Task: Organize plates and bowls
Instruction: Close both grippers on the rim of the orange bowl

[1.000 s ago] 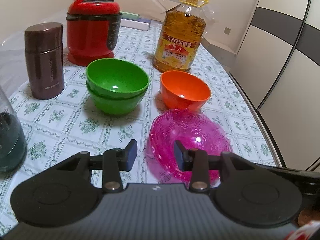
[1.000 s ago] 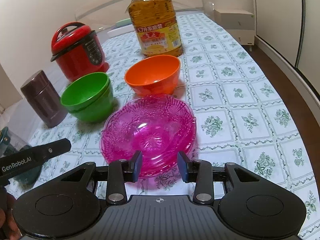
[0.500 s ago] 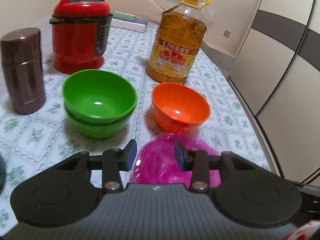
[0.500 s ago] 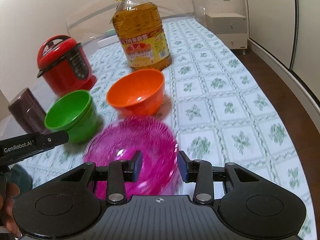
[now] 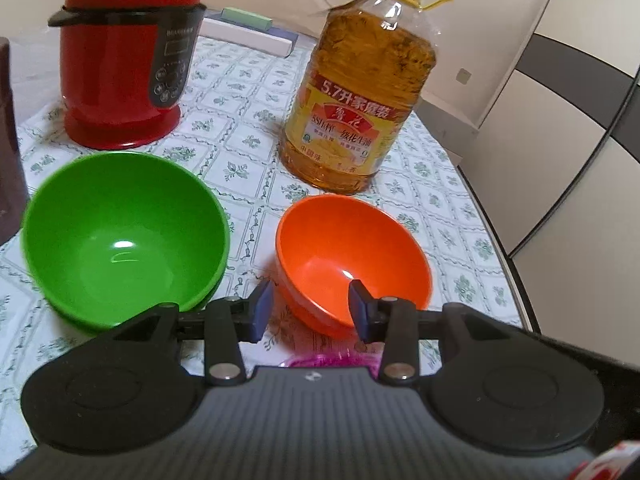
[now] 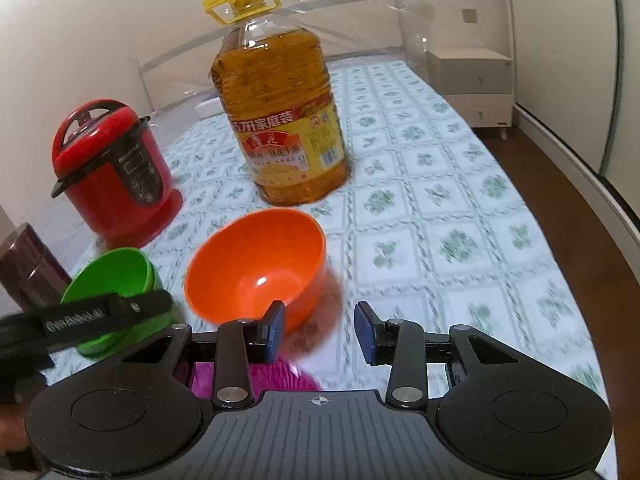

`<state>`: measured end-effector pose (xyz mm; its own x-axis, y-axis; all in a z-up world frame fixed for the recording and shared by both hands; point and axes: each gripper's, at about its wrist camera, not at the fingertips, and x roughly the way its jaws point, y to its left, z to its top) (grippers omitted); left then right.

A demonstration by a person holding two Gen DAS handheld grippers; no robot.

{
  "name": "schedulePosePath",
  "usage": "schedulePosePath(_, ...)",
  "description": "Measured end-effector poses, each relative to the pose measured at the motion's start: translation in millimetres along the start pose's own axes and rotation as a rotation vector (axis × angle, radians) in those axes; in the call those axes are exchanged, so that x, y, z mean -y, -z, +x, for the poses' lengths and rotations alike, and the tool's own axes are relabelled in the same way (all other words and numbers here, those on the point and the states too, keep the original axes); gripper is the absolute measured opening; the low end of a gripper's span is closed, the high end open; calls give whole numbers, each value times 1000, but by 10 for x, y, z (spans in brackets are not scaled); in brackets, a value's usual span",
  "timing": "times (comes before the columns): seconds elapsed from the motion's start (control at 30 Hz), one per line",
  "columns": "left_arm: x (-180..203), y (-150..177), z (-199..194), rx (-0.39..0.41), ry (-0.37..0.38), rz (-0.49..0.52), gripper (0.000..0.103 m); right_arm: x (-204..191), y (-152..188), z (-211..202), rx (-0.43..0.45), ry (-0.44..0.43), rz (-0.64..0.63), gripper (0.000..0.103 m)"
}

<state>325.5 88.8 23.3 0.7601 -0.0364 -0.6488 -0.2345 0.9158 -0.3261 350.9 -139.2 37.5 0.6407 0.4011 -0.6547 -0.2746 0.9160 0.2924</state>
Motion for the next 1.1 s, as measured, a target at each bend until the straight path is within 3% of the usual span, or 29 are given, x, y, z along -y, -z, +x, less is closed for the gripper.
schedulePosePath(0.37, 23, 87, 425, 8, -48, -24, 36, 219, -249, 692, -57, -21, 14, 39)
schedulePosePath(0.6, 40, 105, 570, -5, -66, -16, 29, 278, -307, 961, -80, -40, 4, 38)
schedulePosePath(0.83, 77, 111, 592, 2, -70, 10, 25, 240, -284, 1027, -83, -58, -3, 14)
schedulePosePath(1.1, 109, 125, 553, -7, -50, 10, 22, 276, -253, 958, -69, -52, 28, 11)
